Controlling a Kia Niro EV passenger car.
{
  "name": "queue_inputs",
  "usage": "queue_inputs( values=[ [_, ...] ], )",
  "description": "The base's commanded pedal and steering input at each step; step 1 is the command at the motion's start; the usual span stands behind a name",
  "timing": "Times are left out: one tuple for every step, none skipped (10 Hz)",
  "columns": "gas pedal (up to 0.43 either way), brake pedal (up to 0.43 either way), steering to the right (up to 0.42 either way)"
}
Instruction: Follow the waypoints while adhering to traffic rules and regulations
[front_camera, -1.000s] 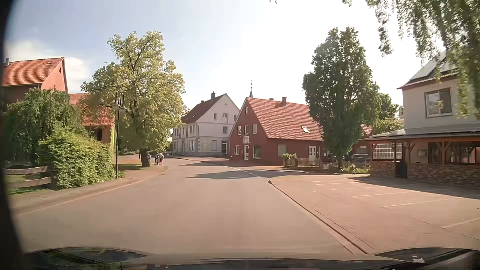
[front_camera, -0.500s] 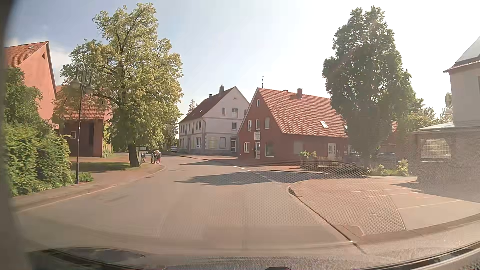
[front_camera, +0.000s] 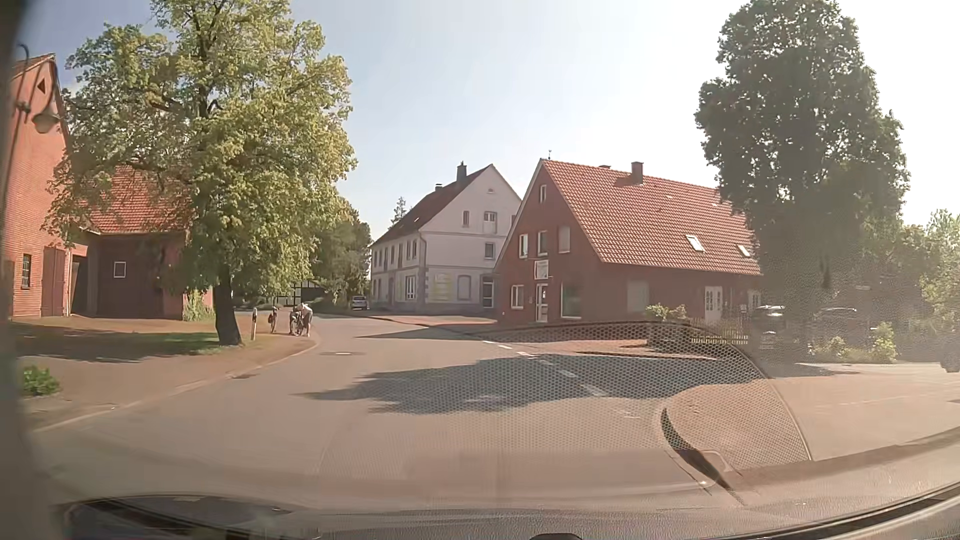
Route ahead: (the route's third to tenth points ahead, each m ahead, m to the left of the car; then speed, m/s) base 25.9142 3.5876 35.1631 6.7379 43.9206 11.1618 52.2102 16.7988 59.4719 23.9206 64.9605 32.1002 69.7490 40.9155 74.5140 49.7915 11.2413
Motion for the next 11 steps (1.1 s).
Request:
queue_inputs(
  values=[
    [0.209, 0.0, -0.035],
    [0.209, 0.0, -0.037],
    [0.209, 0.0, -0.037],
    [0.209, 0.0, -0.037],
    [0.169, 0.0, -0.037],
    [0.169, 0.0, -0.037],
    [0.169, 0.0, -0.037],
    [0.169, 0.0, -0.037],
    [0.169, 0.0, -0.038],
    [0.169, 0.0, -0.039],
    [0.169, 0.0, -0.042]
  ],
)
